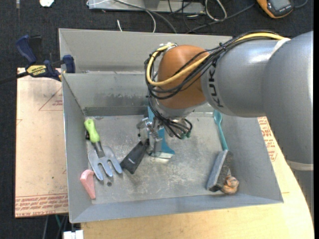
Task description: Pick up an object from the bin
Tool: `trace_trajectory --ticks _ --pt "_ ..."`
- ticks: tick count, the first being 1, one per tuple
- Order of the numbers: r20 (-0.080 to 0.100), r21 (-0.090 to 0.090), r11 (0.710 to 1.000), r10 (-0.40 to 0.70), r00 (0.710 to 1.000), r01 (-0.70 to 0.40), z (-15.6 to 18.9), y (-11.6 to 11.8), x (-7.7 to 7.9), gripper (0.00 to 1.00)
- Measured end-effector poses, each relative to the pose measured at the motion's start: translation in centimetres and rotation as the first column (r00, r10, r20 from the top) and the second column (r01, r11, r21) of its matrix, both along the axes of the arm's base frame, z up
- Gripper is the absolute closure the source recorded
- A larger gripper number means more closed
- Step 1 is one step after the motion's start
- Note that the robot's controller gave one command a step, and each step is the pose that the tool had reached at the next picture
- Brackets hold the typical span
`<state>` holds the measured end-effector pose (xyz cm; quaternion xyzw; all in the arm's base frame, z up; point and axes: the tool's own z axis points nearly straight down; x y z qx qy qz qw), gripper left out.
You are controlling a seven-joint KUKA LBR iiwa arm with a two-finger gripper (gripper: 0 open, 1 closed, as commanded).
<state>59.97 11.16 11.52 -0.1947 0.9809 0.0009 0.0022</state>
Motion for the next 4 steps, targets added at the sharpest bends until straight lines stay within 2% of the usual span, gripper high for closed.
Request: trace_trajectory --ticks 1,2,3,4 --pt "0.006 0.003 0.998 0.057 0.998 -0.057 -0.8 0.0 0.9 1.0" --pt "0.021 -0.002 0.972 0.237 0.971 -0.237 -3.4 4.5 2.6 1.0" --pt "0.011 0.001 0.973 0.231 0.973 -0.231 1.7 4.3 1.8 1.0" --pt "0.026 -0.003 0.936 0.351 0.936 -0.351 0.8 4.3 3.4 1.0"
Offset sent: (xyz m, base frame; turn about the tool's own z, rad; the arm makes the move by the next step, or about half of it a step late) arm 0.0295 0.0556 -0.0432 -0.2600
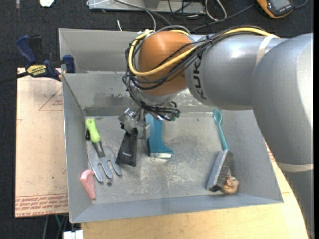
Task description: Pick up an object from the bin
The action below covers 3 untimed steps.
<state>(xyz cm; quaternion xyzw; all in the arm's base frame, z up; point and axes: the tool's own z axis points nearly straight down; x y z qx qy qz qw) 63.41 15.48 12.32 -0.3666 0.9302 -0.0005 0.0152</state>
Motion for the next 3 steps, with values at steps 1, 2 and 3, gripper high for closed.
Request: trace_trajectory --ticks 1,2,3 --pt "-0.012 -0.003 0.999 0.032 0.999 -0.032 4.1 -0.2 -0.2 1.0" --pt "-0.009 -0.003 0.989 0.145 0.989 -0.145 13.3 -1.0 0.4 1.0" --pt "-0.001 0.0 0.995 0.101 0.995 -0.101 15.3 -0.6 0.9 1.0"
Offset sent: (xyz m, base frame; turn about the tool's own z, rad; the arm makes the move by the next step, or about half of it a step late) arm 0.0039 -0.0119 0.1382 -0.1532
